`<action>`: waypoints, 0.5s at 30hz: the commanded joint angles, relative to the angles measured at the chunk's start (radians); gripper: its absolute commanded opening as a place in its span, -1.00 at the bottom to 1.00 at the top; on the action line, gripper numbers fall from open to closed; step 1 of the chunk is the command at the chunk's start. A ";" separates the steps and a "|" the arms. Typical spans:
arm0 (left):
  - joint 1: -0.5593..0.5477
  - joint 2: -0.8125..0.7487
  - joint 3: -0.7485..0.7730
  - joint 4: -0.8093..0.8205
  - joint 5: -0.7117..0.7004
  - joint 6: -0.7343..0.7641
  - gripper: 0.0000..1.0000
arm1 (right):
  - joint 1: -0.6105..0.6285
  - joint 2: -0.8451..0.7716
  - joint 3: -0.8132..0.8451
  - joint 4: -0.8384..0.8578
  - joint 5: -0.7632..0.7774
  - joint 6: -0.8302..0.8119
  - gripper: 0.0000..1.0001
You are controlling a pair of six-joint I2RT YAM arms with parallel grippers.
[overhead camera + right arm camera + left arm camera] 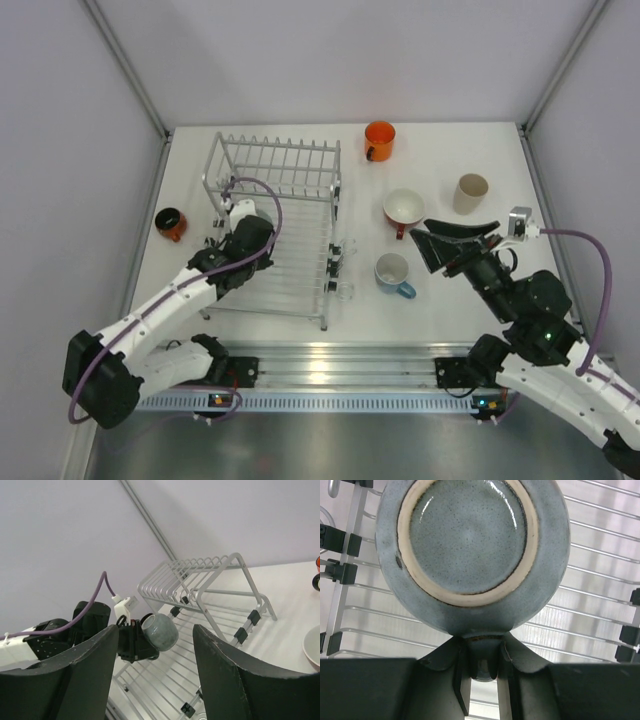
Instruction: Load the cups into the dish rack
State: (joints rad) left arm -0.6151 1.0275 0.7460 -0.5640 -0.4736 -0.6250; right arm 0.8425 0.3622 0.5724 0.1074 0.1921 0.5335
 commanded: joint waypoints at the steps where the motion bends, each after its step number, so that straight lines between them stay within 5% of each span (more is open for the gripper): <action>1: 0.054 0.012 0.030 0.191 -0.007 0.025 -1.00 | 0.010 -0.025 0.053 -0.031 0.036 -0.029 0.24; 15: 0.193 0.118 0.023 0.335 0.124 0.108 -1.00 | 0.012 -0.036 0.041 -0.043 0.052 -0.043 0.27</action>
State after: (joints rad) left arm -0.4248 1.1404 0.7376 -0.3859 -0.3565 -0.5583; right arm 0.8425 0.3336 0.5728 0.0593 0.2272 0.5079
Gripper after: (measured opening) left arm 0.271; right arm 0.633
